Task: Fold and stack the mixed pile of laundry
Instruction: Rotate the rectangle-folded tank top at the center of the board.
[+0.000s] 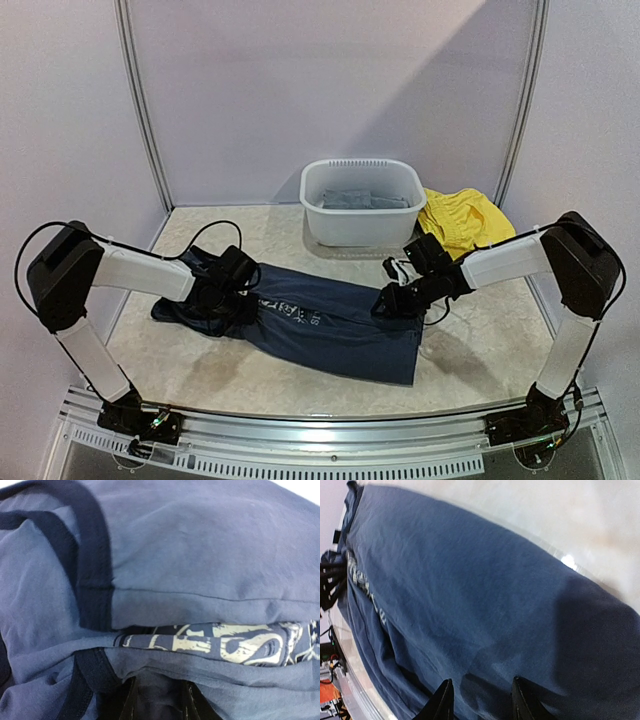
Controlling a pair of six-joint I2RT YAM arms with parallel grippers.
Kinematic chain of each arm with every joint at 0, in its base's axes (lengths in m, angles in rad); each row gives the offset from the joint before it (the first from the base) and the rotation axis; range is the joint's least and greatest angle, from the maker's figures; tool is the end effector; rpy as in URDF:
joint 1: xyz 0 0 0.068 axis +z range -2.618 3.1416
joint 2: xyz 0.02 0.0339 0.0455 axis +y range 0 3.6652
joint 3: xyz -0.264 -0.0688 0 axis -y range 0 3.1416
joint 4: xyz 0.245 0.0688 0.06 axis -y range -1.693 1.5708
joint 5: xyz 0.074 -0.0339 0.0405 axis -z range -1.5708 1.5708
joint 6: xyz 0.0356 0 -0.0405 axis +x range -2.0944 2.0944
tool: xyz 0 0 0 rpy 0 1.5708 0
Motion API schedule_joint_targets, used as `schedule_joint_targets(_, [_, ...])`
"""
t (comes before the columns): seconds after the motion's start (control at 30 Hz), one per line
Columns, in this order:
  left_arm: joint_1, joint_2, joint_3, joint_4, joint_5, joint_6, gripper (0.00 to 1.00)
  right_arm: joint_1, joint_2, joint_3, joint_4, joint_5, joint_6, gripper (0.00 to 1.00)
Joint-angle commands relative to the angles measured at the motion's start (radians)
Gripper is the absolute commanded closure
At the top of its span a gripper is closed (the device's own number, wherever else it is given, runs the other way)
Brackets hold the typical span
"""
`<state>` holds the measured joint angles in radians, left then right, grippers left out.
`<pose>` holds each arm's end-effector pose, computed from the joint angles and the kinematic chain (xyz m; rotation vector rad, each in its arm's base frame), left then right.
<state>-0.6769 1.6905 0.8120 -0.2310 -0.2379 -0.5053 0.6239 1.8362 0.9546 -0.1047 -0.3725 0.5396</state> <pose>0.2410 -0.1829 0.1281 0.1517 2.6246 -0.0831 0.2769 0.2153 0.1280 -0.2687 2.7112 0.8779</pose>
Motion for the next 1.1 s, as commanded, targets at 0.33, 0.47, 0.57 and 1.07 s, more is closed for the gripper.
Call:
schedule_joint_targets(0.33, [0.024,-0.169,-0.023,-0.206,-0.047,0.022,0.49,0.088,-0.092,0.025,-0.241,0.042,0.005,0.57])
schedule_joint_targets(0.47, [0.042,-0.259,-0.023,-0.256,-0.083,0.007,0.38,0.088,-0.097,0.100,-0.290,0.073,-0.022,0.53])
schedule_joint_targets(0.57, [0.048,-0.301,-0.026,-0.286,-0.094,-0.012,0.37,0.089,-0.098,0.148,-0.307,0.085,-0.039,0.52])
schedule_joint_targets(1.07, [0.249,-0.383,-0.170,-0.256,-0.094,-0.168,0.52,0.087,0.057,0.238,-0.273,0.055,-0.110,0.53])
